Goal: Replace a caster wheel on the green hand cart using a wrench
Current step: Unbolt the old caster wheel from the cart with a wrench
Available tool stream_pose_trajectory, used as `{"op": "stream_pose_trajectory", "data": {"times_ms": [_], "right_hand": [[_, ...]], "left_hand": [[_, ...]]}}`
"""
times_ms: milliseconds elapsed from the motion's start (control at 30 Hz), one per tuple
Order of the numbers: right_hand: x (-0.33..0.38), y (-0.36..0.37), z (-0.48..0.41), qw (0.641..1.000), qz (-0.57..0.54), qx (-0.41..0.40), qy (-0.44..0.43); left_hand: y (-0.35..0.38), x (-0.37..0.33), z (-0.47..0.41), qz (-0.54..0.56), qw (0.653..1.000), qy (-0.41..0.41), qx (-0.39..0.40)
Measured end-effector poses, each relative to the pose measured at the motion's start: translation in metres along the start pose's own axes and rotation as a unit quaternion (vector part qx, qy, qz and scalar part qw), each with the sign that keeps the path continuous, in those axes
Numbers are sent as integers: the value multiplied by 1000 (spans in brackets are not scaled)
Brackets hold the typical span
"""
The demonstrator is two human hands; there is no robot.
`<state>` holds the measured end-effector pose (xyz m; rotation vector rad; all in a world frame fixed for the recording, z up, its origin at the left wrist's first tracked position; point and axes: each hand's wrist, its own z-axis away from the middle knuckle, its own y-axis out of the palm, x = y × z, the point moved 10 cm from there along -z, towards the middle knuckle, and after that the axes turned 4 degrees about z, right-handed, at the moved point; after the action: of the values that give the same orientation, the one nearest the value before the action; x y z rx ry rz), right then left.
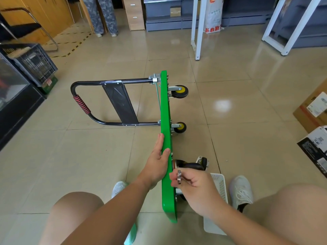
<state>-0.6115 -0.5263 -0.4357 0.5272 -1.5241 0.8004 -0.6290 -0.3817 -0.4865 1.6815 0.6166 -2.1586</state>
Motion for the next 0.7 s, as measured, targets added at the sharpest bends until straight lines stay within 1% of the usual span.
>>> {"op": "stream_pose_trajectory", "data": {"times_ms": [67,133,233,300,400,567,700], "right_hand": [[-7,-6,8,999,-27,-34,7],[-12,-12,10,998,-34,-48,9],[-18,-10,16,999,-42,-18,7],[-20,-6,21,1000,-21,0,-13],[-22,-8,25,999,8,0,-39],[-19,-9,26,999,-5,6,-43],[-6,-11,27,996,80,8,-29]], "left_hand": [[1,0,1,7,1000,-2,2],[2,0,1,13,1000,-4,6],[2,0,2,14,1000,-8,6],[1,0,2,12,1000,-9,7],[2,1,2,11,1000,-15,8],[2,0,2,9,1000,-14,2],[1,-2,3,9,1000,-10,-4]]}}
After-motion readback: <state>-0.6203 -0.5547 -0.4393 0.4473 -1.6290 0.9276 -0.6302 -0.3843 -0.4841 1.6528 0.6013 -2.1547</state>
